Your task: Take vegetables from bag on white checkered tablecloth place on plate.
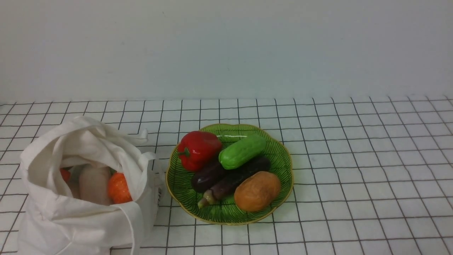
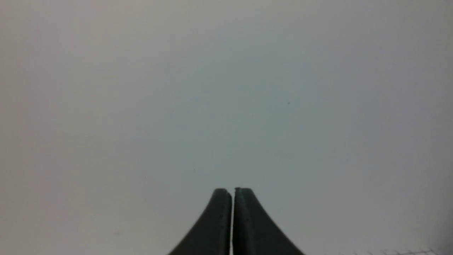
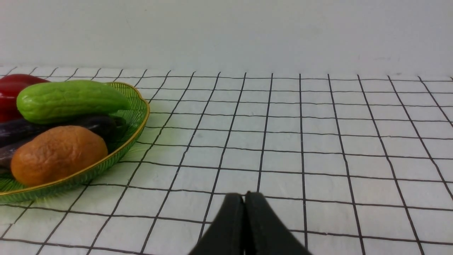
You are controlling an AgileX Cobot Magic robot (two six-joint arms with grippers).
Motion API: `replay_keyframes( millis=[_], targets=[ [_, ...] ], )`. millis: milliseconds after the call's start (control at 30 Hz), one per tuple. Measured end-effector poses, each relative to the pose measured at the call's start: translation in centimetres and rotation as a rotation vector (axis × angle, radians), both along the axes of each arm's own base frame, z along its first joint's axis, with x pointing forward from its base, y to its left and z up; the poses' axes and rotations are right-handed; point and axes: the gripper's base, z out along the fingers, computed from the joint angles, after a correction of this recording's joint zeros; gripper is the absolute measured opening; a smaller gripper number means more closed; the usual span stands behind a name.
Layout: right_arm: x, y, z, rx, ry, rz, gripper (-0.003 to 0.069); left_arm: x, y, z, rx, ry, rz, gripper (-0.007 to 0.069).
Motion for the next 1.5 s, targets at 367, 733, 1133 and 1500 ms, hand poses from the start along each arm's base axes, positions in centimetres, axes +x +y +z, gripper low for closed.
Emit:
replay_keyframes(
  millis=[367, 733, 1133, 1500],
  targets=[
    [0.0, 0.0, 0.0, 0.004, 0.001, -0.001, -0.0014, 1.1, -0.6, -1.6, 0.006, 0.048, -0.015, -0.0008],
    [0.0, 0.0, 0.0, 0.006, 0.001, -0.001, -0.0014, 4.0, -1.7, -5.8, 0.069, 0.163, -0.011, -0.0008],
    [0.0, 0.0, 0.0, 0.007, 0.001, -0.002, -0.0014, 8.4, -3.3, -16.1, 0.166, 0.302, 0.147, -0.0008],
    [0.0, 0.0, 0.0, 0.007, 0.001, -0.002, -0.0014, 8.7, -3.0, -20.4, 0.267, 0.470, 0.185, -0.0008]
  ],
)
